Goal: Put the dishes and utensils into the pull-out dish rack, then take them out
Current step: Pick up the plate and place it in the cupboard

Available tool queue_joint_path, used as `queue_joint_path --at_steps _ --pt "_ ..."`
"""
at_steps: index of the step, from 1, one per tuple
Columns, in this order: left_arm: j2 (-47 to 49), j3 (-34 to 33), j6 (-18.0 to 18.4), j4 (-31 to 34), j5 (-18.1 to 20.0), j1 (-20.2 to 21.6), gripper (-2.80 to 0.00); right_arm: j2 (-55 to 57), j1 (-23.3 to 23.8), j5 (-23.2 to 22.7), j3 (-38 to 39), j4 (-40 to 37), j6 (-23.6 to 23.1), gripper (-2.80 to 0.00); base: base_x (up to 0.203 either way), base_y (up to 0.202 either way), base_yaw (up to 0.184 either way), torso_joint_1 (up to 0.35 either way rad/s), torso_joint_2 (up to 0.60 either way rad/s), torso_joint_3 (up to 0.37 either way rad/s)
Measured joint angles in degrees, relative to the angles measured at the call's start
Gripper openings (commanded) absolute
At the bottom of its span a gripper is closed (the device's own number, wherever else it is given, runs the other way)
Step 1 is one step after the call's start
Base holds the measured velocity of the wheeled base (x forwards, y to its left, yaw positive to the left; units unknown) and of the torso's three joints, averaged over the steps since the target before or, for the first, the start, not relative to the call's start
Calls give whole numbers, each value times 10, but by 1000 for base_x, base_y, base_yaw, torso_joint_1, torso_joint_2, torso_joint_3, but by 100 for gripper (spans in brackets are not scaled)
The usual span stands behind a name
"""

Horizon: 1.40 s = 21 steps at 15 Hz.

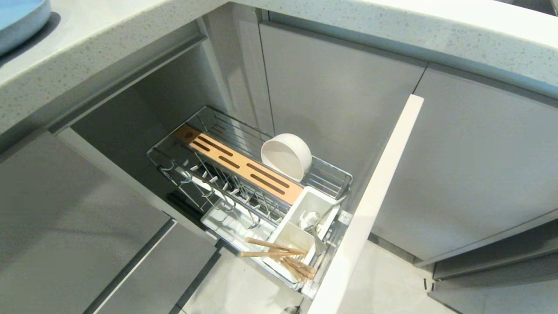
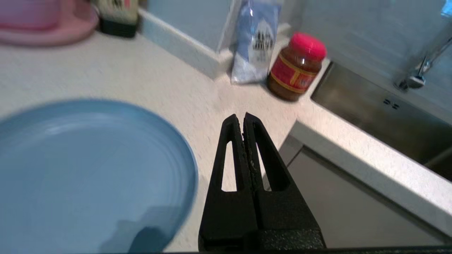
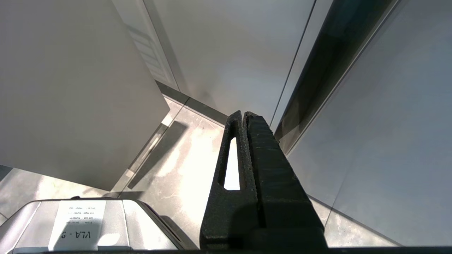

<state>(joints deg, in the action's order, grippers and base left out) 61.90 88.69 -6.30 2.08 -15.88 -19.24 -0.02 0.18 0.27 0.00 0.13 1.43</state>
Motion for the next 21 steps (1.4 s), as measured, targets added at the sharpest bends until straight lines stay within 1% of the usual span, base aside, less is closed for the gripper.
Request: queue_joint_path --at_steps 2,3,4,5,7,9,10,11,12,19,21 --pt "21 111 16 103 14 18 -280 0 0 0 0 0 0 -280 0 0 0 0 0 0" --pt "35 158 41 161 21 30 -280 0 0 0 0 0 0 -280 0 0 0 0 0 0" --pt "48 182 71 201 20 39 -280 0 0 0 0 0 0 -280 0 0 0 0 0 0" --pt "60 195 93 230 10 46 -280 0 0 0 0 0 0 -280 0 0 0 0 0 0" --pt "84 206 100 258 -31 53 -280 0 0 0 0 0 0 -280 0 0 0 0 0 0" --pt "103 212 100 266 -69 54 -280 0 0 0 0 0 0 -280 0 0 0 0 0 0" --pt "112 215 107 268 -86 54 -280 0 0 0 0 0 0 -280 0 0 0 0 0 0" --pt "119 216 118 268 -95 54 -280 0 0 0 0 0 0 -280 0 0 0 0 0 0" --pt "124 217 121 269 -96 53 0 0 0 0 0 0 0 -280 0 0 0 0 0 0" --pt "164 218 120 268 -94 35 0 0 0 0 0 0 0 -280 0 0 0 0 0 0" --pt "175 218 113 268 -95 33 0 0 0 0 0 0 0 -280 0 0 0 0 0 0"
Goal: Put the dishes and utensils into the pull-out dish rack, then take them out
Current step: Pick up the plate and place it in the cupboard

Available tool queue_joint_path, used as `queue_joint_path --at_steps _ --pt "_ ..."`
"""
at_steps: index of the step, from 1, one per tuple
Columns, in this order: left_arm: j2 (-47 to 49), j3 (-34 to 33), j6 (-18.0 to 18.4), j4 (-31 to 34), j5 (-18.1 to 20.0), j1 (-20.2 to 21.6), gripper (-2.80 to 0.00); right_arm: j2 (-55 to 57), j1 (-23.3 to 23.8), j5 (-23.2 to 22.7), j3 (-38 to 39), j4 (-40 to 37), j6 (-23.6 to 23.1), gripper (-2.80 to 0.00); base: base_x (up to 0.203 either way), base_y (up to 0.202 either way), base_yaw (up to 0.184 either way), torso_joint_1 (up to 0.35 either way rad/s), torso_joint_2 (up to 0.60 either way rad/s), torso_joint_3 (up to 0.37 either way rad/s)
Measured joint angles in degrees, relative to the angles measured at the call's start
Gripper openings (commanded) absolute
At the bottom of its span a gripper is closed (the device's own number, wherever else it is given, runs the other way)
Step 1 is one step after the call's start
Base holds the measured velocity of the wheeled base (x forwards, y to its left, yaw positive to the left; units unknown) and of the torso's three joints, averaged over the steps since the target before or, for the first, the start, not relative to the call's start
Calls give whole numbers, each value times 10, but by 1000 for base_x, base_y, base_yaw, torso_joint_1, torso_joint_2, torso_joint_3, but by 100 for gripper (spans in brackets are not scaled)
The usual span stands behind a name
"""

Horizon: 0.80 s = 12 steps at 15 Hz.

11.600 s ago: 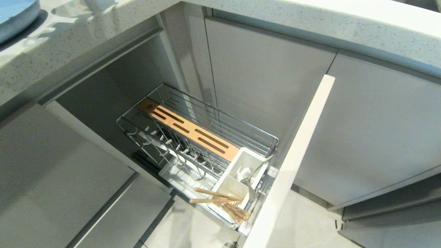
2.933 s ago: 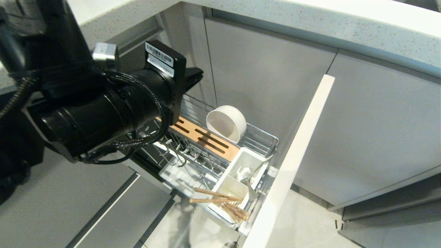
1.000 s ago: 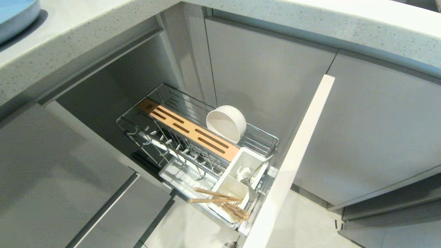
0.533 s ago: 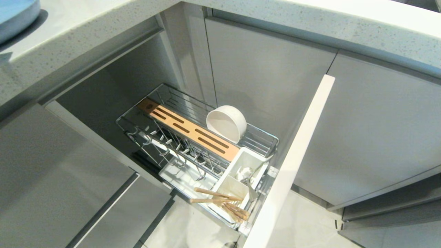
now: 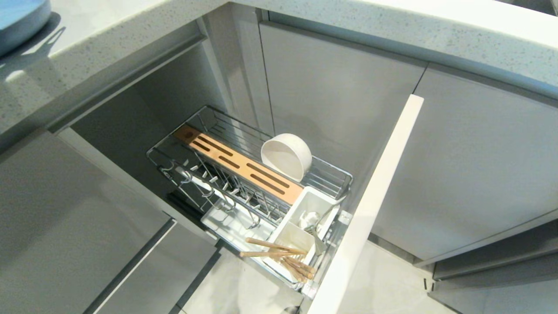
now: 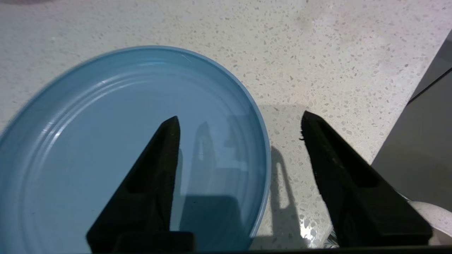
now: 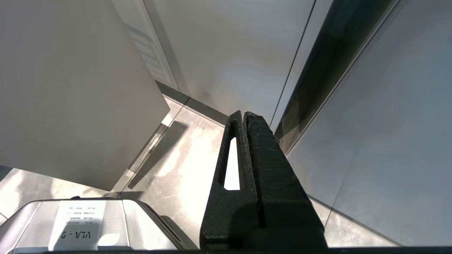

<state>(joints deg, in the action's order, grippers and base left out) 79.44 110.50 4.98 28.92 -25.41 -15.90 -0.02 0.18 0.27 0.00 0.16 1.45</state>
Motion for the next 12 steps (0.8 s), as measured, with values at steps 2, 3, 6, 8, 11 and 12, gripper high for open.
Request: queue_joint_path --at_steps 2,3,6,8,11,12 --pt "10 0 -20 0 0 -1 0 0 0 0 0 0 0 -280 0 0 0 0 0 0" --pt "13 0 -35 0 -1 -1 0 0 0 0 0 0 0 -280 0 0 0 0 0 0" --pt "24 0 -73 0 -15 0 0 0 0 0 0 0 0 -280 0 0 0 0 0 0" --pt "29 1 -94 3 -27 1 0 0 0 0 0 0 0 -280 0 0 0 0 0 0" --pt "34 1 -102 4 -31 13 0 0 0 0 0 0 0 -280 0 0 0 0 0 0" --pt "37 1 -105 5 -31 16 0 0 0 0 0 0 0 -280 0 0 0 0 0 0"
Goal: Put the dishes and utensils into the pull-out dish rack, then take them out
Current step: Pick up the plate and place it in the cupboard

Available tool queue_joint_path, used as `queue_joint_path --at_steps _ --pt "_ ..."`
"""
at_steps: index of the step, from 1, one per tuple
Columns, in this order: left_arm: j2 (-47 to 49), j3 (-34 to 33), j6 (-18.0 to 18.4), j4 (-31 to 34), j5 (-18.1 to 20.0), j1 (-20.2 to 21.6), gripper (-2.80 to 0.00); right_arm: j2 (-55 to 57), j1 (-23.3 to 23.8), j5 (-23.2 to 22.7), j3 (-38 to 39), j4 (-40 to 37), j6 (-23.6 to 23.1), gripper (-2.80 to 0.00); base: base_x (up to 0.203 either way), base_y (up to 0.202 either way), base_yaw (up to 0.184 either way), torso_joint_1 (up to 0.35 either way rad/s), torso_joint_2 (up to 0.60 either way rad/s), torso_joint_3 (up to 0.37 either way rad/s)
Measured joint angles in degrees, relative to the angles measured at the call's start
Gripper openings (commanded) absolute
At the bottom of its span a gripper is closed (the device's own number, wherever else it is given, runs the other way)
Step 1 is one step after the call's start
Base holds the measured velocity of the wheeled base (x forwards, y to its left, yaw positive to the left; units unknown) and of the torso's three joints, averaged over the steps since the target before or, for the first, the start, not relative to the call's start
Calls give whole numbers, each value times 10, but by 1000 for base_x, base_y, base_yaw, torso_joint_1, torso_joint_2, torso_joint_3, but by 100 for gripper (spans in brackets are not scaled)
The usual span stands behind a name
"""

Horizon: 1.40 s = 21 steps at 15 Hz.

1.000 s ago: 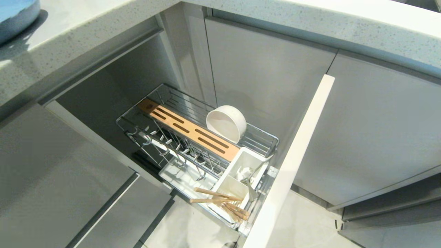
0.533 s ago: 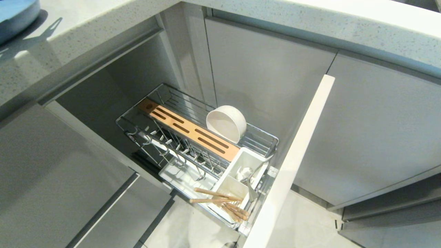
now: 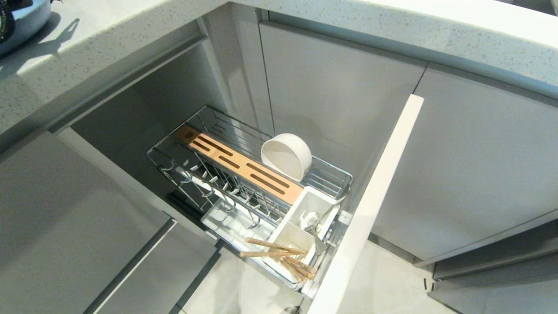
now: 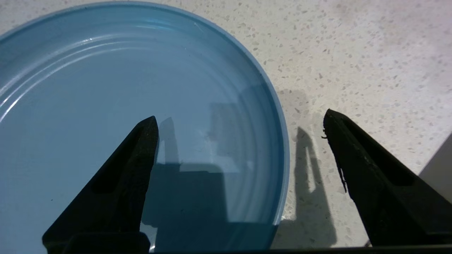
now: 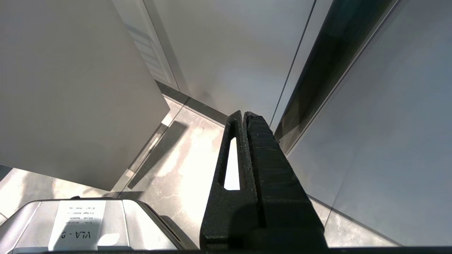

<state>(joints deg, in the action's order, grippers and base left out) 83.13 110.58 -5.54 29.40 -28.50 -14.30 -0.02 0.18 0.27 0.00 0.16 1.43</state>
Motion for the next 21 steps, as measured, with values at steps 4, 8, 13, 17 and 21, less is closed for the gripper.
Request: queue_joint_path --at_steps 4,8,13,17,21 --pt "10 0 -16 1 12 14 0 0 0 0 0 0 0 -280 0 0 0 0 0 0" --pt "16 0 -23 1 33 22 0 0 0 0 0 0 0 -280 0 0 0 0 0 0" --pt "18 -2 -23 1 33 22 -280 0 0 0 0 0 0 -280 0 0 0 0 0 0" --pt "17 -4 -23 1 35 20 -280 0 0 0 0 0 0 -280 0 0 0 0 0 0" --pt "12 -5 -23 11 47 11 -280 0 0 0 0 0 0 -280 0 0 0 0 0 0"
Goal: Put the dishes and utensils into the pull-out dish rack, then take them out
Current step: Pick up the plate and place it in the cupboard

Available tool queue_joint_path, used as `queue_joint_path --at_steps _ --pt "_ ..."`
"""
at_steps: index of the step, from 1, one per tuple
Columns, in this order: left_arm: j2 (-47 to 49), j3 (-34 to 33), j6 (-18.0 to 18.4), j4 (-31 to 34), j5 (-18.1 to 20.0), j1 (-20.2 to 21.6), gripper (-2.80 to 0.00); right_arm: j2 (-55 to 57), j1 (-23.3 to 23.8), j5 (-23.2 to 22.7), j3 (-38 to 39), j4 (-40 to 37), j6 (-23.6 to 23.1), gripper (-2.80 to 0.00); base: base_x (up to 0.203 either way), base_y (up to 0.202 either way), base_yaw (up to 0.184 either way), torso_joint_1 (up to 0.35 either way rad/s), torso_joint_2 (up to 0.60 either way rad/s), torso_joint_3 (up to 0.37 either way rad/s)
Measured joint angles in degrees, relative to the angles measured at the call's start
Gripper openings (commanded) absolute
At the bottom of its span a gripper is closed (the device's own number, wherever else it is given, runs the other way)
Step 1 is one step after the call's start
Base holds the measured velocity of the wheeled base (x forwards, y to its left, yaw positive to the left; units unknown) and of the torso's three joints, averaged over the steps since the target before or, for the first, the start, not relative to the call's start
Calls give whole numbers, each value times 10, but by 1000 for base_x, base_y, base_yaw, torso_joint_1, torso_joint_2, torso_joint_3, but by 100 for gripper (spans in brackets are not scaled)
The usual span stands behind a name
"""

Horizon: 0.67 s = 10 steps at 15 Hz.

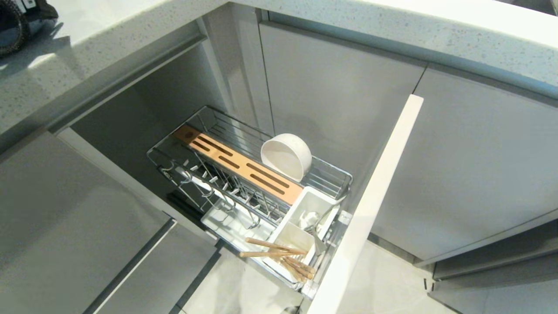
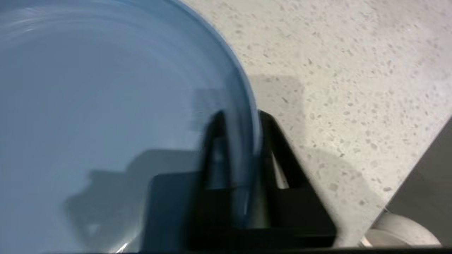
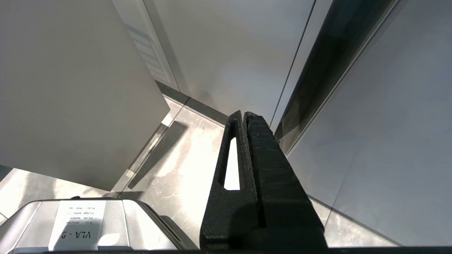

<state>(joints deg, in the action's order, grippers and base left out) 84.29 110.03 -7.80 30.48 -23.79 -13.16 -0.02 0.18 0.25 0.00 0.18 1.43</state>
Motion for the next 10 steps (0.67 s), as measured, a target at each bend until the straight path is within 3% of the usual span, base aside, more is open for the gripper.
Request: queue_joint_path --at_steps 4,7,10 --pt "-17 -1 9 10 12 -23 -280 0 0 0 0 0 0 -280 0 0 0 0 0 0" --pt "-34 -1 46 10 12 -39 -280 0 0 0 0 0 0 -280 0 0 0 0 0 0" --pt "-59 1 52 0 11 -73 -280 0 0 0 0 0 0 -280 0 0 0 0 0 0"
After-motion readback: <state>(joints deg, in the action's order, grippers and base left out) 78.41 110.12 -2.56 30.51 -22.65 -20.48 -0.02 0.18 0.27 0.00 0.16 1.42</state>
